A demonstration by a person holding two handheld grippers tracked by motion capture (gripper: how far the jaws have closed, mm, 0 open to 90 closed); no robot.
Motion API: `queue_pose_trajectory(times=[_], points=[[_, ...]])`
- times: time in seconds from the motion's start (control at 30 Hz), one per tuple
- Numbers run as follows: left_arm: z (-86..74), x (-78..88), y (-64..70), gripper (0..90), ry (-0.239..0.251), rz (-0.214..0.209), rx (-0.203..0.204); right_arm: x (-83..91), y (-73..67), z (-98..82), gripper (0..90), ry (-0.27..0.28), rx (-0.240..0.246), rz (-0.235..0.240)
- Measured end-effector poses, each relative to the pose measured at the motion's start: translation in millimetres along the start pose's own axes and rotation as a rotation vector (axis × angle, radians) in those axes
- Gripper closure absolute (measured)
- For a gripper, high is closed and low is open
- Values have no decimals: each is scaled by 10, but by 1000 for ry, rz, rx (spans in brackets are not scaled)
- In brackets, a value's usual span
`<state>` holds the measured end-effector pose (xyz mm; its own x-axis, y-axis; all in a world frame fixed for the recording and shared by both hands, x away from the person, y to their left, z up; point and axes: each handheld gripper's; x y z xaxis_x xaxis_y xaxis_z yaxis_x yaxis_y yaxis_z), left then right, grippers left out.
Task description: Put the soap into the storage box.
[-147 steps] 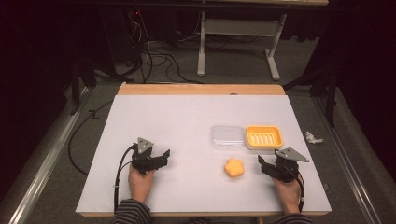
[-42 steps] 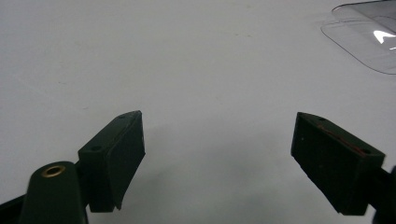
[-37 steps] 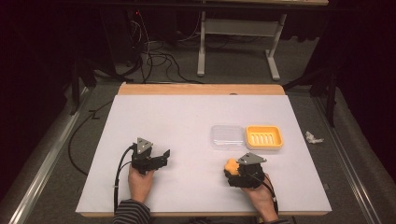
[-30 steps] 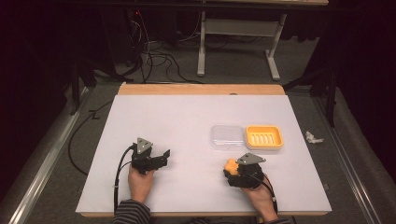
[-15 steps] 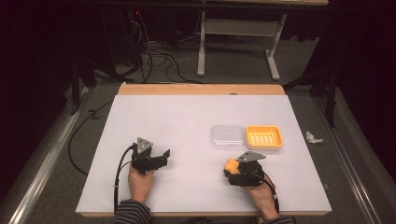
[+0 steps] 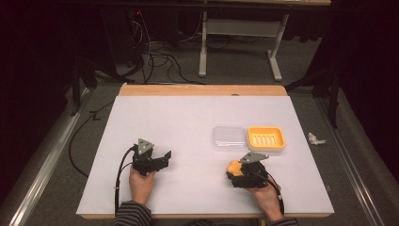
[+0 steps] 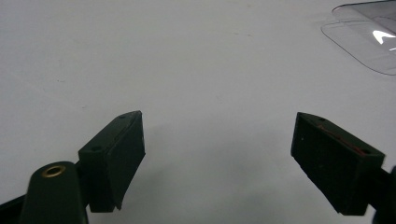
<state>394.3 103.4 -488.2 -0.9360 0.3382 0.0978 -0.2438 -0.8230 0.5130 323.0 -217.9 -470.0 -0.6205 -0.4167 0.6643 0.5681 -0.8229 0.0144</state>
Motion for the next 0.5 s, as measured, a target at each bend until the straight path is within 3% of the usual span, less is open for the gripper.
queue_pose_trajectory(times=[0.5], points=[[-2, 4, 2, 180, 1, -2, -3, 137, 30, 38, 274, 13, 15, -4]])
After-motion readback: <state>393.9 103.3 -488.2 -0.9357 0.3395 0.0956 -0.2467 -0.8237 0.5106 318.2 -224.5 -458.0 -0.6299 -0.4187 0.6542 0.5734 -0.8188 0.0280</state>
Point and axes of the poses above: each handheld gripper's, and its own axes: x roughly backward along the jaws, z roughly out of its top, y roughly to its right, and after that the axes turned 7 degrees about y, right-handed
